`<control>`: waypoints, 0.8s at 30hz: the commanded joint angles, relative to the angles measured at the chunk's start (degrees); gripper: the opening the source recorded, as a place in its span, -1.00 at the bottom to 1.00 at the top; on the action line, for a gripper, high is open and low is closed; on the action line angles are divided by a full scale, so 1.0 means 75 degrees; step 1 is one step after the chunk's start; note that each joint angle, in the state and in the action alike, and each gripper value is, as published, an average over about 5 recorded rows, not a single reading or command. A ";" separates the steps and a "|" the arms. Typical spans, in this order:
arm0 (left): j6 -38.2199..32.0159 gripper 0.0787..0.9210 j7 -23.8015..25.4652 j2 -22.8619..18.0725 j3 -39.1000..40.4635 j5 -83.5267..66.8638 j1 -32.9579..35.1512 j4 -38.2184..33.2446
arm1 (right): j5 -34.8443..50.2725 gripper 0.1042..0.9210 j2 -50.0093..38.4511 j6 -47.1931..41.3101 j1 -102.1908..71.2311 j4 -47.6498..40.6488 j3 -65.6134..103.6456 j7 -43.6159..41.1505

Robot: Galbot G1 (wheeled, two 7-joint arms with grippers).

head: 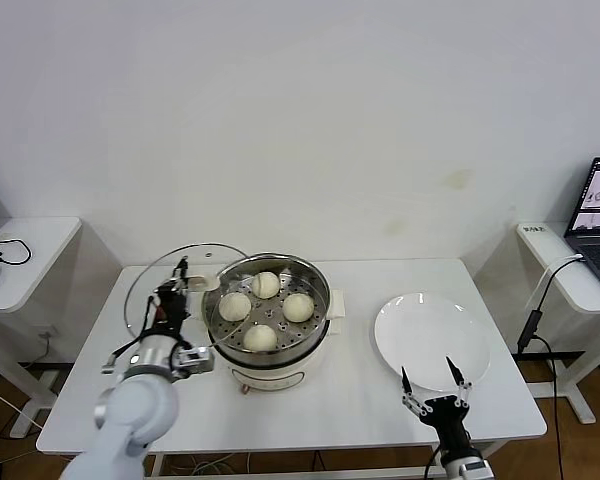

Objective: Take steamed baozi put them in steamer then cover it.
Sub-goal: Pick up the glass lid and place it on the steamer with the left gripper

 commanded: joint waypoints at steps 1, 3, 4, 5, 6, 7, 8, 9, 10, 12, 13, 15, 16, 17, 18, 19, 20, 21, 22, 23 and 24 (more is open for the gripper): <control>0.0237 -0.85 0.0732 -0.1383 0.1338 0.1448 -0.1171 0.0426 | -0.0229 0.76 0.0020 0.0031 0.0062 -0.0145 -0.0123 0.0001; 0.0266 -0.85 0.0830 -0.1631 0.1454 0.1646 -0.1254 0.0536 | -0.0245 0.76 0.0010 0.0046 0.0062 -0.0159 -0.0132 0.0001; 0.0274 -0.85 0.0868 -0.1731 0.1496 0.1731 -0.1279 0.0590 | -0.0253 0.76 0.0006 0.0056 0.0063 -0.0169 -0.0134 0.0001; 0.0279 -0.85 0.0900 -0.1812 0.1528 0.1799 -0.1293 0.0643 | -0.0260 0.76 0.0001 0.0065 0.0063 -0.0179 -0.0135 0.0001; 0.0282 -0.85 0.0932 -0.1894 0.1558 0.1877 -0.1303 0.0706 | -0.0266 0.76 -0.0003 0.0072 0.0063 -0.0189 -0.0136 0.0000; 0.0284 -0.85 0.0961 -0.1965 0.1580 0.1945 -0.1312 0.0761 | -0.0270 0.76 -0.0007 0.0079 0.0064 -0.0200 -0.0136 0.0000; 0.0283 -0.85 0.0990 -0.2034 0.1599 0.2005 -0.1319 0.0818 | -0.0274 0.76 -0.0011 0.0089 0.0064 -0.0212 -0.0136 0.0000; 0.0283 -0.85 0.1021 -0.2091 0.1617 0.2055 -0.1322 0.0871 | -0.0280 0.76 -0.0013 0.0097 0.0063 -0.0223 -0.0136 0.0000; 0.0283 -0.85 0.1048 -0.2134 0.1632 0.2101 -0.1322 0.0917 | -0.0284 0.76 -0.0014 0.0104 0.0062 -0.0233 -0.0138 0.0000; 0.0283 -0.85 0.1098 -0.2199 0.1655 0.2169 -0.1306 0.0991 | -0.0285 0.76 -0.0015 0.0112 0.0060 -0.0250 -0.0154 -0.0001; 0.0284 -0.85 0.1119 -0.2221 0.1663 0.2207 -0.1291 0.1018 | -0.0275 0.76 -0.0015 0.0109 0.0058 -0.0254 -0.0168 -0.0002; 0.0285 -0.85 0.1147 -0.2284 0.1670 0.2288 -0.1255 0.1074 | -0.0259 0.76 -0.0012 0.0105 0.0057 -0.0267 -0.0200 -0.0006; 0.0286 -0.85 0.1154 -0.2326 0.1669 0.2332 -0.1236 0.1102 | -0.0253 0.76 -0.0010 0.0102 0.0057 -0.0271 -0.0215 -0.0007; 0.0285 -0.85 0.1158 -0.2373 0.1667 0.2382 -0.1218 0.1134 | -0.0248 0.76 -0.0009 0.0100 0.0056 -0.0276 -0.0229 -0.0008; 0.0283 -0.85 0.1159 -0.2426 0.1663 0.2429 -0.1200 0.1168 | -0.0251 0.76 -0.0007 0.0100 0.0055 -0.0280 -0.0242 -0.0009; 0.0281 -0.85 0.1158 -0.2479 0.1657 0.2468 -0.1184 0.1200 | -0.0252 0.76 -0.0007 0.0100 0.0053 -0.0283 -0.0251 -0.0011; 0.0280 -0.85 0.1153 -0.2525 0.1651 0.2505 -0.1172 0.1233 | -0.0252 0.76 -0.0008 0.0100 0.0050 -0.0284 -0.0258 -0.0012; 0.0276 -0.85 0.1145 -0.2565 0.1641 0.2539 -0.1163 0.1264 | -0.0253 0.76 -0.0011 0.0102 0.0048 -0.0287 -0.0263 -0.0013; 0.0274 -0.85 0.1137 -0.2601 0.1630 0.2560 -0.1158 0.1294 | -0.0253 0.76 -0.0015 0.0104 0.0047 -0.0291 -0.0264 -0.0015; 0.0272 -0.85 0.1126 -0.2629 0.1618 0.2579 -0.1156 0.1324 | -0.0252 0.76 -0.0020 0.0106 0.0045 -0.0294 -0.0263 -0.0015; 0.0267 -0.85 0.1112 -0.2652 0.1604 0.2597 -0.1155 0.1355 | -0.0250 0.76 -0.0026 0.0110 0.0044 -0.0298 -0.0261 -0.0016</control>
